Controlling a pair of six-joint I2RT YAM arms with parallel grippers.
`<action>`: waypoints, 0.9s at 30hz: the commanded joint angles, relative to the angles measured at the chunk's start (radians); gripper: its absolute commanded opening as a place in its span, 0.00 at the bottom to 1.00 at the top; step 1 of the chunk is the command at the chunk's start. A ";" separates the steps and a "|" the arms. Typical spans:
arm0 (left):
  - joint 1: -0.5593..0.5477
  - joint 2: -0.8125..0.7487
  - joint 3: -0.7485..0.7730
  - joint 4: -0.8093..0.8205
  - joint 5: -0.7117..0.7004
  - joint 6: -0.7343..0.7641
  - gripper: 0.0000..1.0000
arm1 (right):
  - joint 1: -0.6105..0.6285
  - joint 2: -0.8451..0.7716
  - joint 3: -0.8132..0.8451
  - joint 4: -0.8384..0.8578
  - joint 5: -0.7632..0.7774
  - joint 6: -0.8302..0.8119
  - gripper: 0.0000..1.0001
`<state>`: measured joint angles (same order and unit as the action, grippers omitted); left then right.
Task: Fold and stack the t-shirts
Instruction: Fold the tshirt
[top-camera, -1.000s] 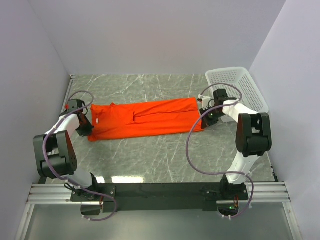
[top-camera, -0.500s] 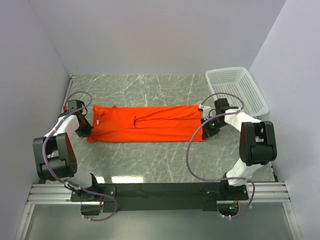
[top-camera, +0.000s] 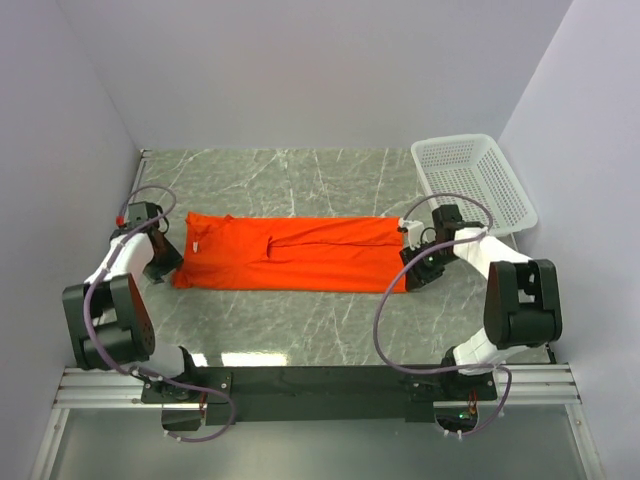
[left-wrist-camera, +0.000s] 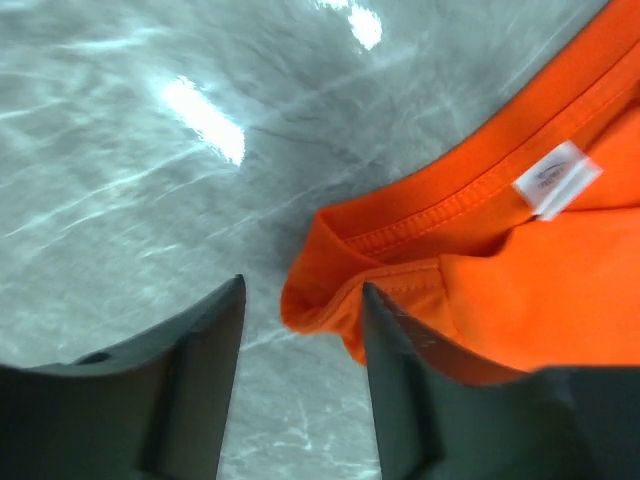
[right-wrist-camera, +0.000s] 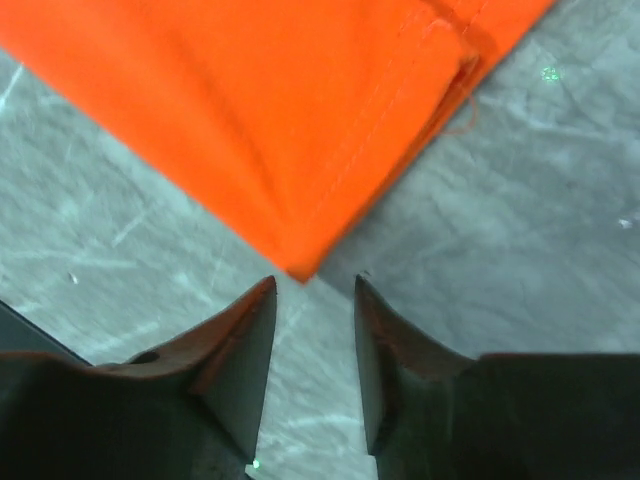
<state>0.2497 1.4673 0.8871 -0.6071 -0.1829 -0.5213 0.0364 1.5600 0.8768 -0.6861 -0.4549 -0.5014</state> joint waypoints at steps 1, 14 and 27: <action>0.020 -0.123 0.022 -0.019 -0.044 -0.023 0.57 | -0.004 -0.112 0.028 -0.041 0.059 -0.037 0.48; 0.028 -0.109 0.134 0.165 0.431 0.049 0.55 | 0.077 -0.106 0.231 -0.107 -0.297 -0.213 0.47; -0.232 0.172 0.272 0.175 0.379 -0.012 0.01 | 0.257 -0.043 0.294 0.094 -0.156 -0.022 0.00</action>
<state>0.0818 1.6062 1.1149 -0.4538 0.2283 -0.5179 0.2935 1.5150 1.1313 -0.6491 -0.6388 -0.5724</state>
